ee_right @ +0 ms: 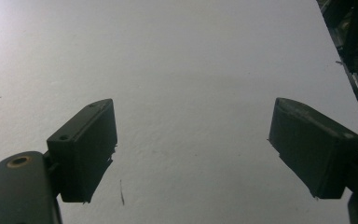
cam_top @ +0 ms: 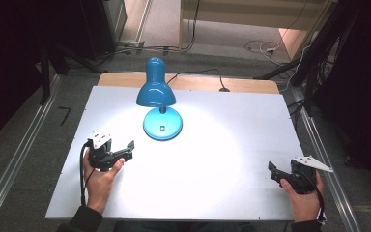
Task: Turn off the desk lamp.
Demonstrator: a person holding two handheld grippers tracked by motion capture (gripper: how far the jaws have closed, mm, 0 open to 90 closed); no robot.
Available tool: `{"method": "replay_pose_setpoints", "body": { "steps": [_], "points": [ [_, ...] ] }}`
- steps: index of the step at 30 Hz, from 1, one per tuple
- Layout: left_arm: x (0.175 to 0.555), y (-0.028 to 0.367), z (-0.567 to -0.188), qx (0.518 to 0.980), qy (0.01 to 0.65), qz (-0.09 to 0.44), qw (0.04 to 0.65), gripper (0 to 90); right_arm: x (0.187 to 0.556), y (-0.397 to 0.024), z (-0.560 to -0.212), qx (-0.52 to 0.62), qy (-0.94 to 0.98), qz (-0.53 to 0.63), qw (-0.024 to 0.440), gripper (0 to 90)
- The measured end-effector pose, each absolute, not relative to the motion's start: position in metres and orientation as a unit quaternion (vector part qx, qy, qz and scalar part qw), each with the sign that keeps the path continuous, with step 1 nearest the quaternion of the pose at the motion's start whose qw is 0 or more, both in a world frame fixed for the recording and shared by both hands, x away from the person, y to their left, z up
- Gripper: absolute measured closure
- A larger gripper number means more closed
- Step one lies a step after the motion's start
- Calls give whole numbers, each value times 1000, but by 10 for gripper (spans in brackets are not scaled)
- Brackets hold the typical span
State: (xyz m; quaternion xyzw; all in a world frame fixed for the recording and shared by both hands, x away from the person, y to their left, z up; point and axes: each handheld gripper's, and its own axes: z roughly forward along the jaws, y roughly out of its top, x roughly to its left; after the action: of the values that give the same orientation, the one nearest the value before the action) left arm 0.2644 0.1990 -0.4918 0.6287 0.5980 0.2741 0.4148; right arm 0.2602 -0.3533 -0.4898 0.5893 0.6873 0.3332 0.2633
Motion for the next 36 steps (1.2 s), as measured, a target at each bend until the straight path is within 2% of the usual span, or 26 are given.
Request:
{"method": "replay_pose_setpoints", "body": {
  "steps": [36],
  "points": [
    [274,189,-496,630,597,269,417,155,261,-353,-491,589,690,332,259,138]
  ]
}}
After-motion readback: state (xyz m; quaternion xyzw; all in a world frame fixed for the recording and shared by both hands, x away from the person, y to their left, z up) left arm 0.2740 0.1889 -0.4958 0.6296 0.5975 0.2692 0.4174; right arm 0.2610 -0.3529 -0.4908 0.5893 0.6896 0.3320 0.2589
